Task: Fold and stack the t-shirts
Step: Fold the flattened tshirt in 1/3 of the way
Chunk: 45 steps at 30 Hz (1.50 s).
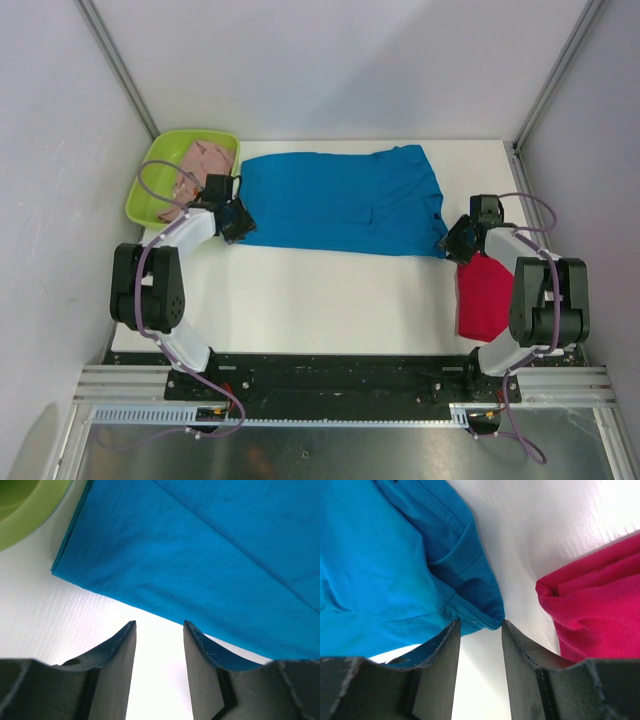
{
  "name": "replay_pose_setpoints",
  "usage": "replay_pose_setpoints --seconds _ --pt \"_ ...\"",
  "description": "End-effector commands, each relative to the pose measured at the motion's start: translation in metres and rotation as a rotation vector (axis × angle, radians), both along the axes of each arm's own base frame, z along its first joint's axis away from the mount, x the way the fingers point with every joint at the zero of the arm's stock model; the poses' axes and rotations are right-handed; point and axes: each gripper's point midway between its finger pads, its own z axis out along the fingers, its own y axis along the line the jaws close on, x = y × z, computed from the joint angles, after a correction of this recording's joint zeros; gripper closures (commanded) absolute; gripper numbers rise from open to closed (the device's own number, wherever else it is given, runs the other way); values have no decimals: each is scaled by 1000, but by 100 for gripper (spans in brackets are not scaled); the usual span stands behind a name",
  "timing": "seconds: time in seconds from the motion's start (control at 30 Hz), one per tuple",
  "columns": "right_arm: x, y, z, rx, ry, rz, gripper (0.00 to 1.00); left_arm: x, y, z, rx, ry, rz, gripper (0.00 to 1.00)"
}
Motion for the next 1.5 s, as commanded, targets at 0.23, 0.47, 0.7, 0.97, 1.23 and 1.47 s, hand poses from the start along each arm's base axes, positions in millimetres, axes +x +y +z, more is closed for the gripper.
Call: replay_pose_setpoints --seconds 0.23,0.47,0.7,0.97,1.23,1.47 --pt "-1 -1 -29 -24 45 -19 58 -7 8 14 22 -44 13 52" --pt "0 -9 -33 -58 46 -20 74 -20 30 6 60 -33 96 51" --pt "1 -28 -24 -138 53 -34 99 -21 50 -1 84 -35 187 51" --pt "8 -30 -20 -151 46 -24 100 -15 61 -16 120 -26 254 53" --pt "11 -27 -17 -142 40 -9 100 -7 64 -30 126 -5 290 57" --pt "13 -19 -15 -144 33 12 100 0 64 -40 130 7 300 60"
